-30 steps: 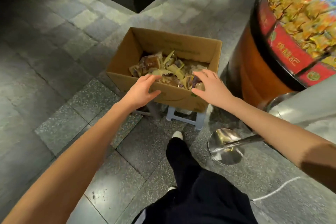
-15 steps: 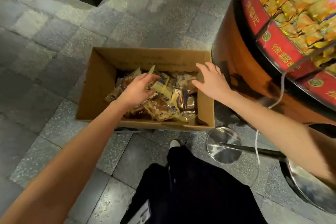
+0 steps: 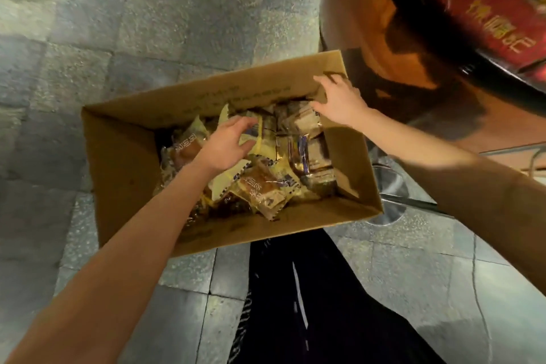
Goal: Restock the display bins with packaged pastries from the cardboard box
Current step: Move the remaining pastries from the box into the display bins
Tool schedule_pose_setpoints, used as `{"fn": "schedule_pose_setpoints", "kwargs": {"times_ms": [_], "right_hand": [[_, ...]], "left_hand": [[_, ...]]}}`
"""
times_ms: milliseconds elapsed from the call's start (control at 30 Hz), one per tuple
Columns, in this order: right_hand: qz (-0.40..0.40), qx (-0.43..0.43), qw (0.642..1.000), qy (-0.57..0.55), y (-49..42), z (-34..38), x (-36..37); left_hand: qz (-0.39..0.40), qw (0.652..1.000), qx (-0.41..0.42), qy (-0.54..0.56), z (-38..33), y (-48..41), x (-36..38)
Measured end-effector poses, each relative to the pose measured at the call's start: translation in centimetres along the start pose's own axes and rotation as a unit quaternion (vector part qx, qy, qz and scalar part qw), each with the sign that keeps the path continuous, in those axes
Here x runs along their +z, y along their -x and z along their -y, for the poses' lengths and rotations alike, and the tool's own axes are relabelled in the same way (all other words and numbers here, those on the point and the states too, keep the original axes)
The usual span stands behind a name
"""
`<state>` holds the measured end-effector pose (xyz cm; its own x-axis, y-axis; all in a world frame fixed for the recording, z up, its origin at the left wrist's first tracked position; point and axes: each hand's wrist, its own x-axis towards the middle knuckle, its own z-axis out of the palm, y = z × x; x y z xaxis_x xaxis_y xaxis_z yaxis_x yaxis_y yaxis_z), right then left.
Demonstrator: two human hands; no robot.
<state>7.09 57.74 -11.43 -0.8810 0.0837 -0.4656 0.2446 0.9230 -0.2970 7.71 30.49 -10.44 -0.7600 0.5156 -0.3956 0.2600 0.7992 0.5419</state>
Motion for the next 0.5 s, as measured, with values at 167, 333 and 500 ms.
{"fn": "schedule_pose_setpoints", "kwargs": {"times_ms": [167,333,500], "right_hand": [[-0.057,-0.053,0.988,0.135,-3.0,-1.0,3.0],[-0.086,-0.149,0.975,0.138,-4.0,-2.2,6.7],[0.006,-0.108,0.989,0.103,-3.9,-2.6,10.5]], "left_hand": [[0.049,0.999,0.011,0.0,2.7,-4.8,3.5],[0.104,0.994,-0.008,0.011,5.1,-8.0,7.6],[0.11,0.993,-0.038,0.036,6.4,-9.8,10.3]]}}
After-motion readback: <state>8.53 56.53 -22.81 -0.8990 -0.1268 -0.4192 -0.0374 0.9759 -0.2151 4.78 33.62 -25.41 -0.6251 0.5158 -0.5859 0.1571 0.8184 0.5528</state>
